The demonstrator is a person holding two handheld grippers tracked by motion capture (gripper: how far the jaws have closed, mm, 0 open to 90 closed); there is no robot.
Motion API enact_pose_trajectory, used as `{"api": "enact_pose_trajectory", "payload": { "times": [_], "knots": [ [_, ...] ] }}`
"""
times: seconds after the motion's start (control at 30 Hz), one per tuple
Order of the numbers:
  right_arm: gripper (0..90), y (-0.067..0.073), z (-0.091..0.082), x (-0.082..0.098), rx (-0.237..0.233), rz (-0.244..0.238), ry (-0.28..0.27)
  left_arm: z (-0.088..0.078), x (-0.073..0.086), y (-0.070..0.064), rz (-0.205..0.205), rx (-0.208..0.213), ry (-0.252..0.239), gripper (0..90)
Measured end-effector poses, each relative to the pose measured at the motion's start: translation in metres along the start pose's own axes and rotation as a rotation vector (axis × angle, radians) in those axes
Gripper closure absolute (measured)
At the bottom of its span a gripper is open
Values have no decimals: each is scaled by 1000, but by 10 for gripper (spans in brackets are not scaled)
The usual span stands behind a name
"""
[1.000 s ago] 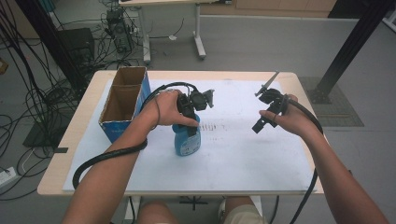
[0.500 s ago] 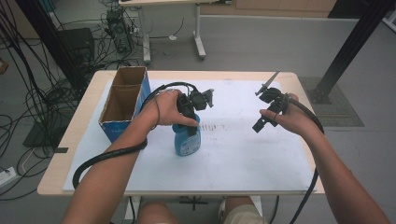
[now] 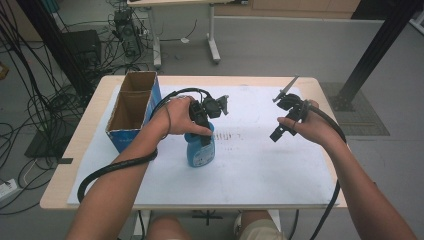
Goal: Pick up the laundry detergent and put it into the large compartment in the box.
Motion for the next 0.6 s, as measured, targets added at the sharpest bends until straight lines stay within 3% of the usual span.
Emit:
{"api": "enact_pose_trajectory", "payload": {
  "times": [0.6],
  "knots": [
    [55,0,0,0,2,0,0,0,2,0,-2,1,-7,373]
  ]
}}
Point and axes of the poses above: each handheld gripper's, and its own axes: z roughly forward along the jaws, x roughly out of its underside, y roughly to its left, the point moved 3 cm from there along z, roughly forward along the jaws, and after that the axes turned 1 degree about -x, right-handed, at the moved point
